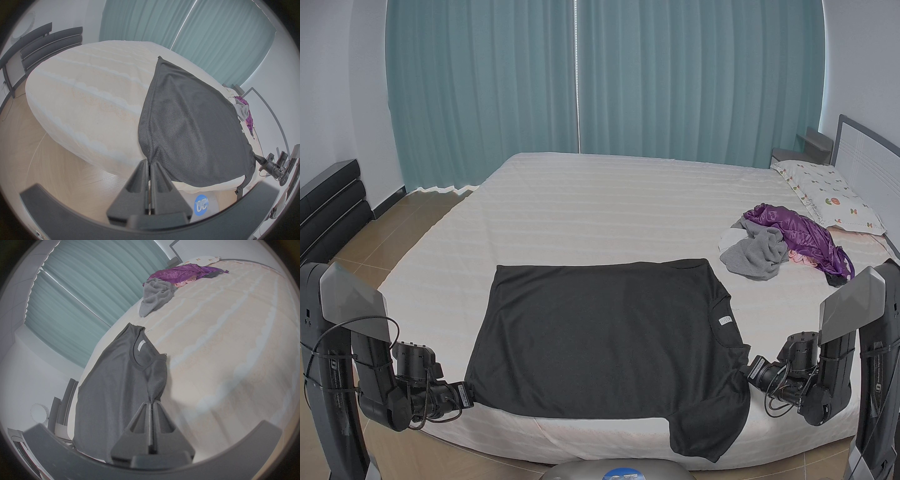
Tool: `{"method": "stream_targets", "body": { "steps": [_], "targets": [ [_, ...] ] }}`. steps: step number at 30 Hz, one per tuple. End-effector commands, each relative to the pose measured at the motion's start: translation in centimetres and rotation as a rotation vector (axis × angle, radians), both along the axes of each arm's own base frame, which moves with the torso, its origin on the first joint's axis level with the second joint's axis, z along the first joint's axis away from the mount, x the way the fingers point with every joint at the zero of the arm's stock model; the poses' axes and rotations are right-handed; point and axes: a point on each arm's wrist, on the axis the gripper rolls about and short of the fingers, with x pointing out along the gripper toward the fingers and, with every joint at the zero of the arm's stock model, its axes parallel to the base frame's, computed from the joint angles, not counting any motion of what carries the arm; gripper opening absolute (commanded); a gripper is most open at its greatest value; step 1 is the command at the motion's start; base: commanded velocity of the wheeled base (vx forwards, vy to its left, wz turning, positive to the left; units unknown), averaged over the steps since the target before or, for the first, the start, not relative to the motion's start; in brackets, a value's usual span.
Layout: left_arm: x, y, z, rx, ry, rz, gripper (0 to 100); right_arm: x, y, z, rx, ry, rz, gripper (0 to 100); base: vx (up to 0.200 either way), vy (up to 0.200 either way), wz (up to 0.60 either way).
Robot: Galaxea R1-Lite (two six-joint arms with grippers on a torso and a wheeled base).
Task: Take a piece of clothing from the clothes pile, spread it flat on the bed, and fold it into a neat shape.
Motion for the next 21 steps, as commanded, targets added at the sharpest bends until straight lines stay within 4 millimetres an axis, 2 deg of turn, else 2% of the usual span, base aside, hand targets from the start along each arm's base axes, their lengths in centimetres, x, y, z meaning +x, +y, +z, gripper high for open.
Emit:
{"method": "stream_targets", "body": {
  "steps": [1, 7, 21],
  "targets": [
    [0.0, 0.0, -0.1, -0.005, 0.002, 0.004, 0, 1.2, -0.4, 0.5, 0.008, -0.058, -0.020, 0, 0.000, 0.000, 0.00],
    [0.1, 0.0, -0.2, -0.021, 0.008, 0.024, 0, 3.1, -0.6, 1.1, 0.019, -0.126, -0.033, 0, 0.000, 0.000, 0.00],
    [0.1, 0.0, -0.2, -0.023, 0.009, 0.025, 0, 5.8, -0.3, 1.2, 0.014, -0.152, -0.026, 0, 0.000, 0.000, 0.00]
  ]
}}
